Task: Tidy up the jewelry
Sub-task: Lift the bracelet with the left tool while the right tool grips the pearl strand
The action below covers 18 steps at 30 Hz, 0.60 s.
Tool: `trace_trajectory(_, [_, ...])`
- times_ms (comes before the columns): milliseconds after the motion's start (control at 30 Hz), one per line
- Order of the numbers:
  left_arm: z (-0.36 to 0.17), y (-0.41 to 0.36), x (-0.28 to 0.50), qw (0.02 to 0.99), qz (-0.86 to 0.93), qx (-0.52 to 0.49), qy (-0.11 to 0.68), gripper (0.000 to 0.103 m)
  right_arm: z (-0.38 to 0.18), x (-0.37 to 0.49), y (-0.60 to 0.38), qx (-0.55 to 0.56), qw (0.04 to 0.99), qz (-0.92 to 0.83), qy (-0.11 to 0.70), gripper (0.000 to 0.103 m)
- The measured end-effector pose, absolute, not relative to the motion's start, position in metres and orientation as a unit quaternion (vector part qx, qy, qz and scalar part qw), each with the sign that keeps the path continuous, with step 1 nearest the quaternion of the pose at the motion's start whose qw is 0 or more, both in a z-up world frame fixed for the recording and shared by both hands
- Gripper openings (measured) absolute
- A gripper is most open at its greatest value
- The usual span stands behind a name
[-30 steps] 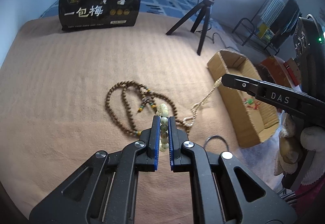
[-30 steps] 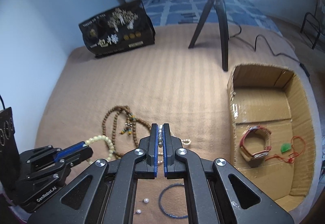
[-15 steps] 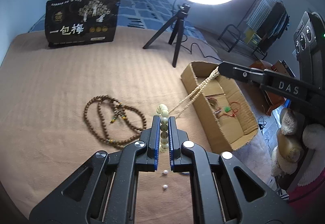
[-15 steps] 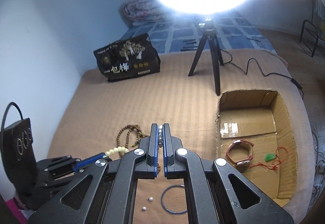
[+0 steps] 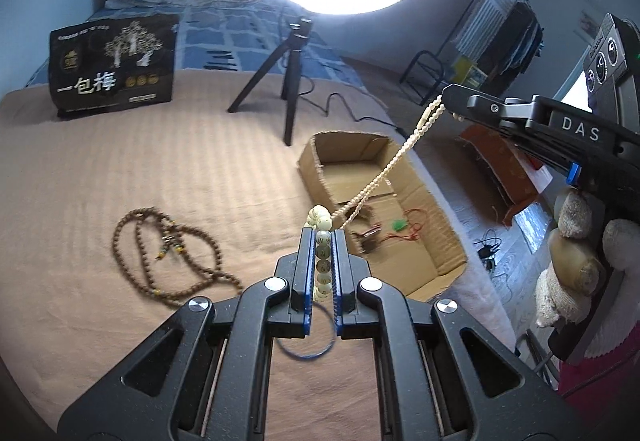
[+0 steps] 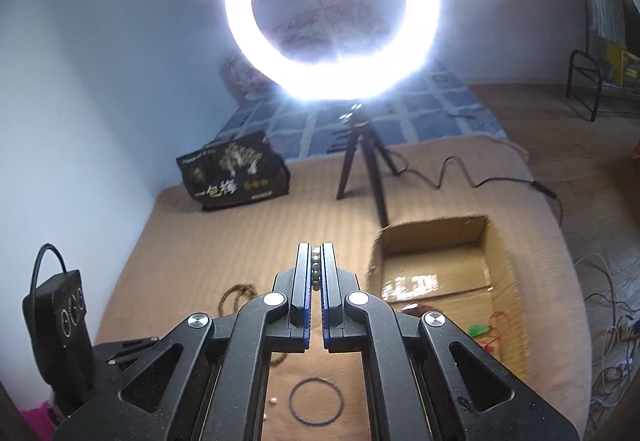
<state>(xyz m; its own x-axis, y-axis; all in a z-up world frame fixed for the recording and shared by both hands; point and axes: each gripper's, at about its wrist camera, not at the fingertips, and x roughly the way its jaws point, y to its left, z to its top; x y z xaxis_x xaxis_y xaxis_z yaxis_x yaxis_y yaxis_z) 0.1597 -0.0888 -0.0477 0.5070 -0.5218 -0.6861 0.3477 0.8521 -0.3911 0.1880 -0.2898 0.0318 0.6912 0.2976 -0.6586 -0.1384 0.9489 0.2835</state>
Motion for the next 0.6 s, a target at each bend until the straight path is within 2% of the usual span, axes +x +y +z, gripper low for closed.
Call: trace_trajectory(600, [-0.059,-0.163,0.165,0.84,-0.302,-0.097,0.439,0.005,0.01,0.199,-0.365,0.118,0.913,0.046,0.387,0.002])
